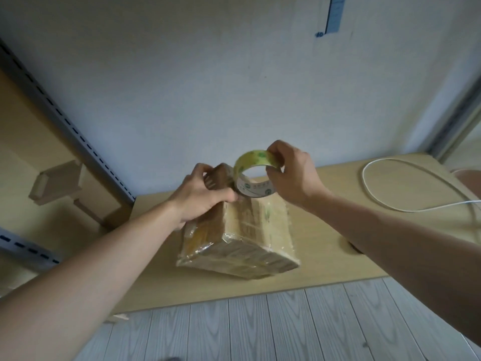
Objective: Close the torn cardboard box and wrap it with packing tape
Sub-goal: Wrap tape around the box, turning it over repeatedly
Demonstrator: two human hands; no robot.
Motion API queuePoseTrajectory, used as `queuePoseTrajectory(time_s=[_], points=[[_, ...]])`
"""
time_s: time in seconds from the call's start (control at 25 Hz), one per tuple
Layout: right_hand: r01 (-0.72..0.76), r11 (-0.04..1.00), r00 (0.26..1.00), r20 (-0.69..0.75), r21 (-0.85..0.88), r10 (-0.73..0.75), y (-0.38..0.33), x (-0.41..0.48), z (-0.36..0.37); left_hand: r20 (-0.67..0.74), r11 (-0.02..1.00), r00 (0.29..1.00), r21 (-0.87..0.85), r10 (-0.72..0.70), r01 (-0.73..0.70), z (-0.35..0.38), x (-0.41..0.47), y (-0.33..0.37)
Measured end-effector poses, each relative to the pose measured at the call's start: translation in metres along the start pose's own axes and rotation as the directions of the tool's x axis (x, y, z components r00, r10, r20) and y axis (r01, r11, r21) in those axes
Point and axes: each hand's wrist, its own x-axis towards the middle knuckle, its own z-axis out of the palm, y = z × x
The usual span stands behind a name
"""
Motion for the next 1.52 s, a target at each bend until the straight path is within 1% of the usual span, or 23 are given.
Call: queuePoseTrajectory(time_s=[0.04, 0.12, 0.2, 0.24, 0.28, 0.32, 0.4, 0.44, 0.48, 0.56, 0.6, 0.68, 0.8, 0.88, 1.04, 1.12, 1.24, 1.32, 1.44, 1.52], points=[[-0.021, 1.000, 1.000, 0.021, 0.022, 0.021, -0.003, 0.002, 0.002, 0.035, 0.994, 0.999, -0.109, 0.031, -0.027, 0.003, -0.002, -0.010], [-0.024, 1.000, 0.986, 0.165, 0.014, 0.021, -0.007, -0.001, 0.015, 0.112, 0.980, 0.992, -0.192, 0.065, -0.042, 0.017, -0.002, -0.034], [-0.003, 1.000, 0.944, 0.331, 0.026, -0.006, -0.007, -0.015, 0.039, 0.190, 0.990, 0.976, -0.114, 0.104, -0.083, 0.031, 0.001, -0.058], [0.018, 0.999, 0.928, 0.372, 0.031, -0.029, -0.006, -0.023, 0.051, 0.228, 0.992, 0.966, -0.052, 0.121, -0.112, 0.036, 0.004, -0.071], [0.038, 0.999, 0.925, 0.377, 0.032, -0.047, -0.005, -0.027, 0.060, 0.263, 0.992, 0.957, -0.018, 0.124, -0.123, 0.040, 0.007, -0.080], [0.047, 0.998, 0.928, 0.368, 0.029, -0.055, -0.004, -0.029, 0.066, 0.290, 0.995, 0.952, -0.010, 0.096, -0.097, 0.042, 0.008, -0.086], [0.045, 0.999, 0.924, 0.380, 0.020, -0.049, -0.001, -0.027, 0.067, 0.308, 0.996, 0.947, -0.027, 0.091, -0.087, 0.045, 0.009, -0.092], [0.048, 0.999, 0.915, 0.400, 0.006, -0.047, 0.000, -0.025, 0.065, 0.276, 0.996, 0.957, -0.016, 0.090, -0.089, 0.049, 0.011, -0.095], [0.057, 0.998, 0.908, 0.415, -0.008, -0.049, 0.002, -0.024, 0.064, 0.228, 0.993, 0.968, 0.030, 0.103, -0.112, 0.054, 0.014, -0.100], [0.077, 0.997, 0.902, 0.426, 0.009, -0.074, 0.001, -0.023, 0.063, 0.174, 0.988, 0.975, 0.046, 0.137, -0.147, 0.060, 0.017, -0.107], [0.104, 0.994, 0.892, 0.439, 0.030, -0.106, 0.000, -0.023, 0.064, 0.167, 0.990, 0.978, 0.032, 0.129, -0.136, 0.061, 0.016, -0.109], [0.190, 0.982, 0.861, 0.477, 0.022, -0.177, -0.002, -0.018, 0.062, 0.193, 0.989, 0.974, 0.063, 0.122, -0.137, 0.061, 0.013, -0.106], [0.348, 0.927, 0.816, 0.532, -0.139, -0.226, 0.003, -0.005, 0.041, 0.202, 0.976, 0.965, 0.102, 0.169, -0.192, 0.059, 0.010, -0.102], [0.444, 0.862, 0.810, 0.521, -0.246, -0.269, 0.015, -0.003, 0.019, 0.205, 0.976, 0.965, 0.115, 0.161, -0.187, 0.057, 0.011, -0.102], [0.552, 0.744, 0.792, 0.516, -0.375, -0.327, 0.030, -0.013, -0.015, 0.212, 0.958, 0.966, 0.209, 0.150, -0.195, 0.055, 0.007, -0.096], [0.528, 0.738, 0.816, 0.490, -0.420, -0.305, 0.040, -0.012, -0.034, 0.225, 0.949, 0.962, 0.237, 0.152, -0.206, 0.054, 0.004, -0.091], [0.451, 0.744, 0.871, 0.423, -0.493, -0.248, 0.065, -0.017, -0.071, 0.254, 0.944, 0.958, 0.262, 0.133, -0.200, 0.052, 0.002, -0.085], [0.437, 0.729, 0.877, 0.431, -0.527, -0.213, 0.074, -0.025, -0.080, 0.253, 0.936, 0.959, 0.289, 0.129, -0.202, 0.052, 0.002, -0.084], [0.469, 0.711, 0.858, 0.462, -0.524, -0.225, 0.078, -0.023, -0.081, 0.246, 0.927, 0.962, 0.322, 0.117, -0.195, 0.053, 0.000, -0.081], [0.459, 0.695, 0.869, 0.443, -0.553, -0.221, 0.086, -0.022, -0.094, 0.246, 0.920, 0.964, 0.344, 0.103, -0.187, 0.053, 0.000, -0.081]])
